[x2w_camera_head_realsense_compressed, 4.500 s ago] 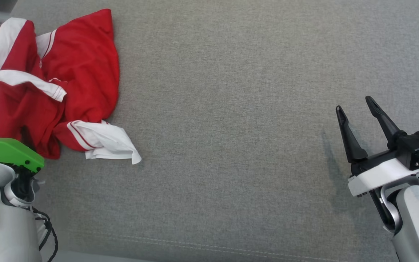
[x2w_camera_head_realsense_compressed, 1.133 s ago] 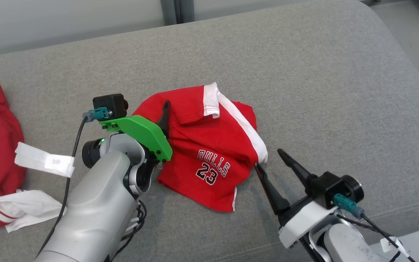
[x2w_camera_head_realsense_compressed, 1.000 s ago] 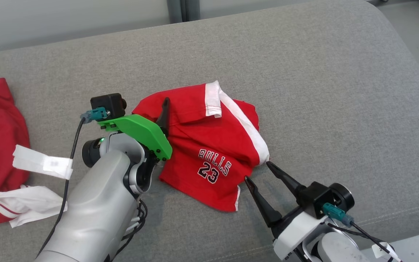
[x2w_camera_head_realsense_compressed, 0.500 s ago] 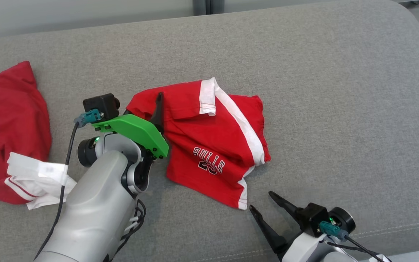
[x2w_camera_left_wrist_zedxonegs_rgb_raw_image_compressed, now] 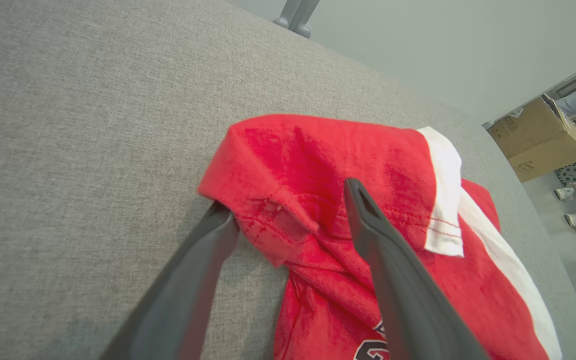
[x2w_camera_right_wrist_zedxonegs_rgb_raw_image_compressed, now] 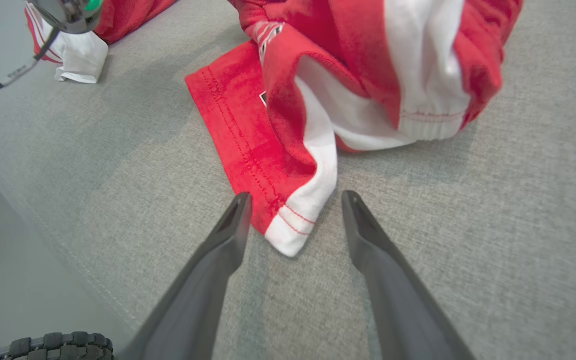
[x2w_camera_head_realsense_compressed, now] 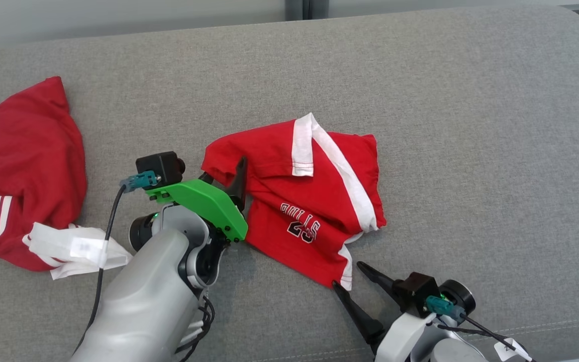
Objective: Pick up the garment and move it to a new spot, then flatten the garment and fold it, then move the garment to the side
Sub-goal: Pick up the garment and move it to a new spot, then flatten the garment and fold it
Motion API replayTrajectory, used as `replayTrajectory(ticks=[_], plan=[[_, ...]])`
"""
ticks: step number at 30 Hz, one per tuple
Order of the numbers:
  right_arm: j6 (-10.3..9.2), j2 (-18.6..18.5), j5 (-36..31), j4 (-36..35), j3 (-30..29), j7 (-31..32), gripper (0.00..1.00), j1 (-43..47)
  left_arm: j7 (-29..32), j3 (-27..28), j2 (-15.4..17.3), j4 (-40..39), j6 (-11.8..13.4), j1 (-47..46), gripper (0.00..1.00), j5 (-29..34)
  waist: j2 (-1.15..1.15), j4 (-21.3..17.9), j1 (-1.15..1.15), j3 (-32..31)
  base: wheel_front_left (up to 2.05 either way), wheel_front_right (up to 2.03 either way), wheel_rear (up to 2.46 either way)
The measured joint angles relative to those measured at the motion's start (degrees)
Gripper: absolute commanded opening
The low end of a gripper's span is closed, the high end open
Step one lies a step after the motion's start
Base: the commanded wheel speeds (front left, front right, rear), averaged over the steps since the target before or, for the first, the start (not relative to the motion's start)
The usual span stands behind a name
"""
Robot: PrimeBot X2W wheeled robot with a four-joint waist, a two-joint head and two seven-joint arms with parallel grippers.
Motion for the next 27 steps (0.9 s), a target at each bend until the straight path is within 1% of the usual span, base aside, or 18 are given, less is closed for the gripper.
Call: replayTrajectory(ticks=[2,3,5,6,12,13,14,15,16,17,18,19,20,21,23,25,26,27], plan=[[0.0,0.0,0.1,0.4,0.2,0.0,0.95,-0.3,0.5,-0.4,0.0,0.0,0.0,0.0,1.0,0.0,0.0,0.1,0.0,0.0,0.0,0.0,0.0],[0.0,0.0,0.2,0.6,0.3,0.0,0.92,-0.6,0.9,-0.7,0.0,0.1,0.0,0.0,1.0,0.0,0.0,0.1,0.0,-0.1,0.0,0.0,0.0],[0.0,0.0,0.7,0.9,0.4,0.0,0.89,-1.0,1.6,-1.5,0.0,0.2,0.0,0.0,1.0,0.0,0.0,0.2,0.0,-0.2,0.0,0.0,0.0],[0.0,0.0,1.0,1.1,0.4,0.0,0.9,-1.0,1.8,-1.6,0.0,0.3,0.0,0.0,1.0,0.1,0.0,0.2,0.0,-0.2,0.0,0.0,0.0],[0.0,0.0,2.1,2.2,0.8,0.0,0.78,-1.3,3.2,-2.2,0.3,0.4,0.0,0.5,1.0,0.9,0.0,0.5,0.0,-0.5,0.0,0.0,0.0],[0.0,0.0,2.2,2.3,0.8,0.0,0.72,-1.4,3.2,-2.3,0.6,0.4,0.0,0.8,1.0,1.3,0.0,0.6,0.0,-0.5,0.0,0.0,0.0],[0.0,0.0,2.5,2.5,0.8,0.0,0.69,-1.5,3.3,-2.3,1.0,0.3,0.0,1.3,1.0,1.3,0.0,0.6,0.0,-0.6,0.0,0.0,0.0],[0.0,0.0,2.6,2.7,0.9,0.0,0.63,-1.6,3.3,-2.3,1.4,0.3,0.0,1.8,1.0,1.3,0.0,0.7,0.0,-0.6,0.0,0.0,0.0],[0.0,0.0,2.7,3.1,0.9,0.0,0.45,-1.7,3.3,-2.3,1.7,0.2,0.0,2.3,1.0,1.3,0.0,0.8,0.0,-0.6,0.0,0.0,0.0],[0.0,0.0,3.1,3.5,1.0,0.0,0.4,-1.7,3.3,-2.3,2.0,0.0,0.0,2.7,1.0,1.3,0.0,0.9,0.0,-0.6,0.0,0.0,0.0],[0.0,0.0,3.2,3.9,1.1,0.0,0.3,-1.7,3.5,-2.3,2.2,-0.3,0.0,3.1,1.0,1.2,0.0,1.1,0.0,-0.7,0.0,0.0,0.0],[0.0,-0.1,3.3,4.3,1.2,0.0,0.18,-1.7,3.5,-2.3,2.4,-0.7,0.0,3.5,1.0,1.2,0.0,1.2,0.0,-0.7,0.0,0.0,0.0],[0.0,-0.1,3.6,4.5,1.0,0.0,0.17,-1.7,3.5,-2.5,2.5,-1.1,0.0,3.6,1.0,1.2,0.0,1.3,0.0,-0.7,0.0,0.0,0.0],[0.0,-0.2,3.6,4.7,0.8,0.0,0.25,-1.7,3.6,-2.7,2.7,-1.5,0.0,3.7,1.0,1.2,0.0,1.5,0.0,-0.8,0.0,0.0,0.0],[0.0,-0.4,3.6,5.3,0.2,0.0,0.46,-1.7,3.8,-2.9,3.0,-2.0,0.0,3.8,1.0,1.2,0.0,1.9,0.0,-0.8,0.0,0.0,0.0],[0.0,-0.9,3.6,5.8,0.2,0.0,0.46,-1.8,3.7,-2.4,3.4,-3.0,0.0,4.3,1.0,1.2,0.0,2.2,0.0,-1.0,0.0,0.0,0.0],[0.0,-1.0,3.6,6.0,0.3,0.0,0.44,-1.9,3.7,-2.1,3.6,-3.3,0.0,4.6,1.0,1.2,0.0,2.3,0.0,-1.0,0.0,0.0,0.0],[0.01,-1.0,3.7,6.3,0.4,0.0,0.4,-1.9,3.5,-1.9,3.8,-3.5,0.0,4.8,1.0,1.2,0.0,2.4,0.0,-1.1,0.0,0.0,0.0]])
